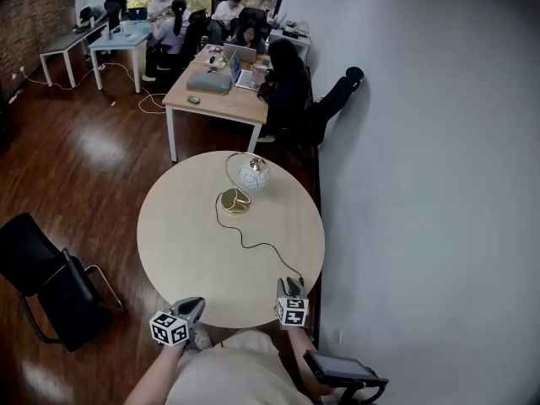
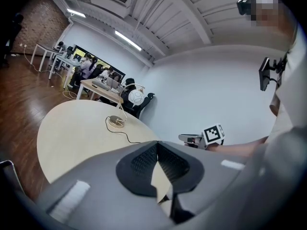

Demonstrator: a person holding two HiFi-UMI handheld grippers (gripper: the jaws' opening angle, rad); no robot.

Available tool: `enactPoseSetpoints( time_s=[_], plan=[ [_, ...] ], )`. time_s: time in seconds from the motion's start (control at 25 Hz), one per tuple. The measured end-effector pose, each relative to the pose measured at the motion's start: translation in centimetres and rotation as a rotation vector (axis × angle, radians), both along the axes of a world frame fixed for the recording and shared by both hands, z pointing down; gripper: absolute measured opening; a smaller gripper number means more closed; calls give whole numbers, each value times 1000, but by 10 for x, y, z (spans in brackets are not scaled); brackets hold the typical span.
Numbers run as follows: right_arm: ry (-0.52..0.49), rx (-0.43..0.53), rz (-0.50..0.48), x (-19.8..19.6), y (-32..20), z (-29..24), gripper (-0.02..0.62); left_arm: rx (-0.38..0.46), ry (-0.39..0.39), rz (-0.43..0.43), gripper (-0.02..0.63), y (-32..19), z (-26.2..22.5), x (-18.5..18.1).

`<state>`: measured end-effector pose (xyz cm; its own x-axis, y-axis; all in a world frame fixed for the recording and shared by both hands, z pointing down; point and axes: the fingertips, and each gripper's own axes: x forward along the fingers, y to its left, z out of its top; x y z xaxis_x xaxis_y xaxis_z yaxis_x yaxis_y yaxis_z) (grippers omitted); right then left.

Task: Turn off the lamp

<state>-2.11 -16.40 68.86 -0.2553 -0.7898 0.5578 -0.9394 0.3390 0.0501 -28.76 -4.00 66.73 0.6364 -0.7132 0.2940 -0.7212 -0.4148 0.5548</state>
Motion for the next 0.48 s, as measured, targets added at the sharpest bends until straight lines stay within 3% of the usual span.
enactPoseSetpoints(
  time_s=[0.48],
  plan=[
    [-67,56,2,-17,64,-24,92,-7,-16,67,3,34,22,-16]
  ],
)
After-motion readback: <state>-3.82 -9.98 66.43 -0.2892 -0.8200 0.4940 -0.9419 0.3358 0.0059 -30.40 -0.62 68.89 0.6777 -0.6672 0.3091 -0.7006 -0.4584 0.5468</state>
